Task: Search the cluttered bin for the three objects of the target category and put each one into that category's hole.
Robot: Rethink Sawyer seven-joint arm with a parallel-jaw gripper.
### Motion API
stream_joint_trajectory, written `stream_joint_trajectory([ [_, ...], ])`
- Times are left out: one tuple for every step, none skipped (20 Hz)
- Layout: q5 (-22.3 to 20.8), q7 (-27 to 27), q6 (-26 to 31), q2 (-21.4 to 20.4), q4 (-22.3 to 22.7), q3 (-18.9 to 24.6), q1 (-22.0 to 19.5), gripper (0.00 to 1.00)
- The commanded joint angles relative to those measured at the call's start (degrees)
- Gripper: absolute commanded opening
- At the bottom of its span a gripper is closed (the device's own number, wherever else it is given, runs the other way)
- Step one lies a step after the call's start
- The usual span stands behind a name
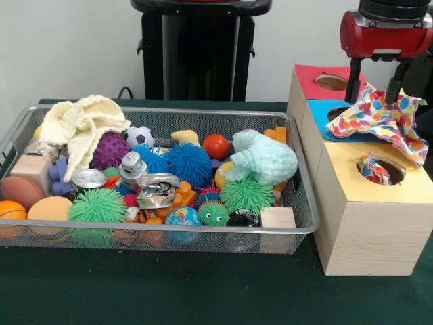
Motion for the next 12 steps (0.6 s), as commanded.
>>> stream_joint_trajectory([
  [-0.53,9.55,-1.49,1.67,6.56,4.45,-0.04,1.0],
  [-0.53,9.41,-1.2,1.68,6.31,4.47,-0.15,1.0],
  [-0.48,9.32,-1.03,1.6,6.29,4.49,-0.25,1.0],
  [-0.58,9.15,-0.51,1.51,5.98,4.41,-0.28,1.0],
  [-0.59,9.15,-0.23,1.45,5.87,4.35,-0.27,1.0],
  [-0.58,9.31,-0.22,1.4,5.95,4.27,-0.15,1.0],
  [-0.54,9.34,-0.31,1.44,5.97,4.34,-0.14,1.0],
  [-0.48,9.62,-0.48,1.8,5.62,4.36,-0.04,1.0],
  [-0.46,9.75,-0.62,1.95,5.55,4.38,0.04,1.0],
  [-0.44,10.11,-1.09,2.19,5.51,4.31,0.26,1.0],
  [-0.5,10.41,-1.41,2.44,5.4,4.19,0.47,1.0],
  [-0.56,10.72,-1.73,2.69,5.28,4.06,0.69,1.0],
])
